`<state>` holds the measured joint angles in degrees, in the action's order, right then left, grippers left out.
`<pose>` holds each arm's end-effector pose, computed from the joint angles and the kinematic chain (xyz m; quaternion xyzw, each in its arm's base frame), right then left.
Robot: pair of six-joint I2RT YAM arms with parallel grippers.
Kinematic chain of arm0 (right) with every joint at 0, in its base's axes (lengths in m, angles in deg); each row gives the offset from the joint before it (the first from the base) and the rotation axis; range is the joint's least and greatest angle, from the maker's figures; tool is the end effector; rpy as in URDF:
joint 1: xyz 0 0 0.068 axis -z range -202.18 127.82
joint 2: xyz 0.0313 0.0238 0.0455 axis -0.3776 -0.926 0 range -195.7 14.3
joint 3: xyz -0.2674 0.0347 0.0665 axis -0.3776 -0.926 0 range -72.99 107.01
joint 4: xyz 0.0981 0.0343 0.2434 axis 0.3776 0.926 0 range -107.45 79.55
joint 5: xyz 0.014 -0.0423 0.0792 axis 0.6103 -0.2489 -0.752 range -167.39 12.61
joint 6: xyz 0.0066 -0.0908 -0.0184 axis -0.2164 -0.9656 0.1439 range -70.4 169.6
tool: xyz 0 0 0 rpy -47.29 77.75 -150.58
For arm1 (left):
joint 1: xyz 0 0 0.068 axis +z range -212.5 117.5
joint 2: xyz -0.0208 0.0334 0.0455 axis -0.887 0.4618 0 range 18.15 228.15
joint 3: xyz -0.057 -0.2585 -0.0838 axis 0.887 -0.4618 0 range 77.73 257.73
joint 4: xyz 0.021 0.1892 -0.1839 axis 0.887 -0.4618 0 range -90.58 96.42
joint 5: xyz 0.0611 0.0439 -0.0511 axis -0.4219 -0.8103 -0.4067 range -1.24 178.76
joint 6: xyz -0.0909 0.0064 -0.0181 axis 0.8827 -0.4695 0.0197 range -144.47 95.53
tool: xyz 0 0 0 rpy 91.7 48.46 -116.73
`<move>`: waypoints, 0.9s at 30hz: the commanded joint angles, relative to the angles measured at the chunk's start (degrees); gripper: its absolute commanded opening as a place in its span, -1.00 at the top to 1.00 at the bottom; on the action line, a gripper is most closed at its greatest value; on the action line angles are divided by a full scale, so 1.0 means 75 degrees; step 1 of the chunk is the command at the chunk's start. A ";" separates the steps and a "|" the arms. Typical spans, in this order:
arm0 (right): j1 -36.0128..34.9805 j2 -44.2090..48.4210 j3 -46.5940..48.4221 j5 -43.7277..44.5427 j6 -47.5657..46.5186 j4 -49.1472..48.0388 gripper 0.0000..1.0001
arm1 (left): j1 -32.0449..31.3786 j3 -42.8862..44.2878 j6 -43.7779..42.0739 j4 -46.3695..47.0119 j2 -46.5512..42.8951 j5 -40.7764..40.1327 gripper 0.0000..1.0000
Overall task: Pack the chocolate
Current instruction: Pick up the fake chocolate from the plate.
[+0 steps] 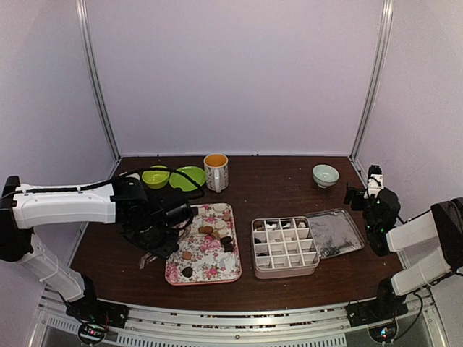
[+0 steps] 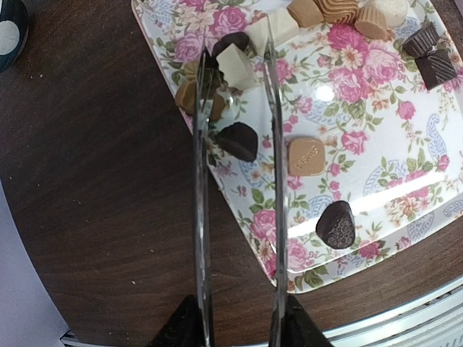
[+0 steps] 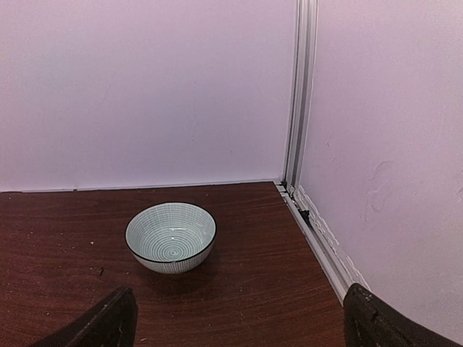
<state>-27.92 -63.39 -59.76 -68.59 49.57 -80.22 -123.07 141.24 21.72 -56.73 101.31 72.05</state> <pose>0.2803 0.0152 0.1735 0.0173 0.7172 -0.0204 0.6964 0.1493 -0.2160 0.2007 0.1146 0.9808 0.0367 0.1535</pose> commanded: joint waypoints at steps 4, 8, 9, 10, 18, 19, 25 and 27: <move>0.0038 -0.0015 0.0110 0.0022 0.0004 0.0001 -1.00 | 0.0038 0.0144 0.0027 -0.0022 0.0112 -0.0131 0.26; 0.0038 -0.0022 0.0104 0.0020 0.0004 -0.0001 -1.00 | 0.0035 0.0200 0.0026 -0.0088 0.0185 -0.0084 0.40; 0.0038 -0.0014 0.0099 0.0019 0.0004 0.0007 -1.00 | 0.0037 0.0275 0.0012 -0.0134 0.0177 -0.0087 0.44; 0.0038 -0.0013 0.0099 0.0019 0.0004 0.0002 -1.00 | 0.0038 0.0322 0.0012 -0.0215 0.0159 -0.0083 0.48; 0.0038 -0.0020 0.0099 0.0022 0.0004 0.0001 -1.00 | -0.0048 0.0944 0.0132 -0.0675 -0.0688 -0.0209 0.57; 0.0038 -0.0015 0.0100 0.0021 0.0004 0.0001 -1.00 | -0.0064 0.1013 0.0153 -0.0673 -0.0806 -0.0234 0.57; 0.0038 -0.0017 0.0103 0.0016 0.0004 0.0001 -1.00 | -0.0419 0.1247 -0.0228 0.0214 -0.1067 0.0066 0.57; 0.0038 -0.0014 0.0105 0.0013 0.0004 0.0001 -1.00 | -0.0531 0.1287 -0.0441 0.0649 -0.0968 0.0279 0.61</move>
<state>-27.92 -63.39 -59.76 -68.59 49.57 -80.22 -125.35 149.39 21.55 -59.42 93.57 71.86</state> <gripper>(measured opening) 0.999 0.215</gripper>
